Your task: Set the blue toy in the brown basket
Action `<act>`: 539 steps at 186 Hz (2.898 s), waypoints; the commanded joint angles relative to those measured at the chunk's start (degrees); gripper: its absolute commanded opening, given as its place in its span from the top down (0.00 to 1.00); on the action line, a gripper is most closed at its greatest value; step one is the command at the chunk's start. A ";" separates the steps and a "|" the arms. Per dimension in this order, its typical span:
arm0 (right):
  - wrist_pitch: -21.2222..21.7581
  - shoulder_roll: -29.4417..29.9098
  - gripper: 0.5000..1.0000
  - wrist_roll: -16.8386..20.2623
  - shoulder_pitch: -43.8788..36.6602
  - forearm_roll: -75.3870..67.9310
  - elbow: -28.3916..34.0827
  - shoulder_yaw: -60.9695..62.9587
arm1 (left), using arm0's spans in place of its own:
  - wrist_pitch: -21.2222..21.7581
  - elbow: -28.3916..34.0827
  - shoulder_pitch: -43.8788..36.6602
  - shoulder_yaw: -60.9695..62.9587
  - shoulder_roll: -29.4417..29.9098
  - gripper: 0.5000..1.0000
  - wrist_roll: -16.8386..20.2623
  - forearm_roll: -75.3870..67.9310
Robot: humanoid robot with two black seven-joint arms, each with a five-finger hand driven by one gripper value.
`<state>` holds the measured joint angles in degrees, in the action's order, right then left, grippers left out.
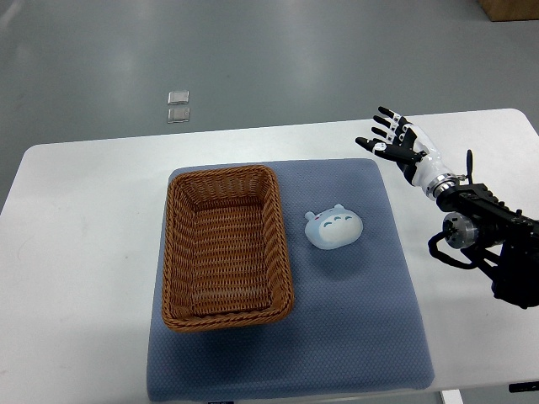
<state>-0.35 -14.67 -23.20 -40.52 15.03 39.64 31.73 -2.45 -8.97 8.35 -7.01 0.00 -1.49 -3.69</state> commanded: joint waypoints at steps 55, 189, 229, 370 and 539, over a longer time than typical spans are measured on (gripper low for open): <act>-0.01 -0.10 0.17 -0.09 -0.17 0.00 -0.09 0.61 | -0.01 0.01 0.00 -0.02 0.00 0.00 0.00 0.00; -0.18 0.34 0.17 -5.01 0.00 -0.79 -0.09 0.79 | -0.01 0.01 0.00 0.06 0.00 0.00 0.00 0.00; -0.09 0.34 0.17 -7.30 0.09 -0.88 -0.09 0.79 | -0.01 0.01 0.00 0.06 0.00 0.00 0.00 0.00; 0.17 -0.63 0.17 -6.59 -0.53 0.18 -0.09 -0.18 | -0.01 -0.17 0.00 -0.02 0.00 0.00 0.00 0.00; 12.21 -11.35 0.19 -11.80 -8.70 53.35 12.30 -12.92 | -0.01 0.09 0.00 0.24 0.00 0.00 0.00 0.00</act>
<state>11.81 -24.06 -34.89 -46.85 67.42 50.00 22.24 -2.48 -8.87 8.35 -6.76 0.00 -1.49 -3.69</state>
